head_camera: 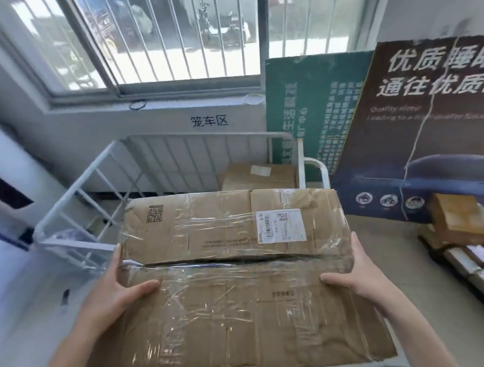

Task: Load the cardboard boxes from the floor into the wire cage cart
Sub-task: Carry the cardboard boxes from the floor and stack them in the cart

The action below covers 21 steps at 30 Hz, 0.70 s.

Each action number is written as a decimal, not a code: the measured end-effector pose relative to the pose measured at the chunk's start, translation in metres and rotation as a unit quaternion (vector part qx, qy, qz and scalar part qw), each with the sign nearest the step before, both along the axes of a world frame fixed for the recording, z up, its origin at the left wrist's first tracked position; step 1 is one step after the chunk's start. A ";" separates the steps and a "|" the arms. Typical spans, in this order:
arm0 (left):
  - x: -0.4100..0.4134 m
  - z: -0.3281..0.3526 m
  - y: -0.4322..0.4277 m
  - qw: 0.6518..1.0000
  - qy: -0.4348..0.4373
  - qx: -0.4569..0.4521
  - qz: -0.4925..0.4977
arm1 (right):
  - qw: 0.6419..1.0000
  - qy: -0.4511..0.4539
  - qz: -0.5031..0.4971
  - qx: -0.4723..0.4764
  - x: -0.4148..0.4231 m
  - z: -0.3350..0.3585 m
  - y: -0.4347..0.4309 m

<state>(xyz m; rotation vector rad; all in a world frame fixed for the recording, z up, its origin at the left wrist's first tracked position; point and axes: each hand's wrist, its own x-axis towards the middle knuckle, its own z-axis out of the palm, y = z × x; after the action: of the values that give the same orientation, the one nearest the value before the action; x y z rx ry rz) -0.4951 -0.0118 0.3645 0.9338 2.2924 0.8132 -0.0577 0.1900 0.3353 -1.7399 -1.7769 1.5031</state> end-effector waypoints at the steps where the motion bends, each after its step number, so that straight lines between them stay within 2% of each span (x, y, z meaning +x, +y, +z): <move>1: -0.014 -0.002 -0.005 1.000 -0.006 -0.005 0.003 | 1.000 -0.001 0.006 -0.007 -0.016 -0.003 0.000; 8: -0.120 -0.020 -0.007 0.997 -0.020 -0.056 0.053 | 0.997 -0.016 0.059 -0.045 -0.129 -0.020 0.032; 14: -0.215 -0.021 0.041 0.994 -0.016 -0.057 0.089 | 0.995 -0.028 0.085 -0.043 -0.239 -0.036 0.097; 21: -0.317 -0.003 0.072 0.988 -0.012 -0.075 0.138 | 0.989 -0.016 0.121 -0.084 -0.367 -0.041 0.151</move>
<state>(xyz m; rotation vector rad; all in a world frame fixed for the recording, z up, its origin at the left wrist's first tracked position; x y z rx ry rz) -0.8120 0.0600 0.3616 0.5446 2.4566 0.7449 -0.4244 0.3414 0.2945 -1.6811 -1.9894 1.7763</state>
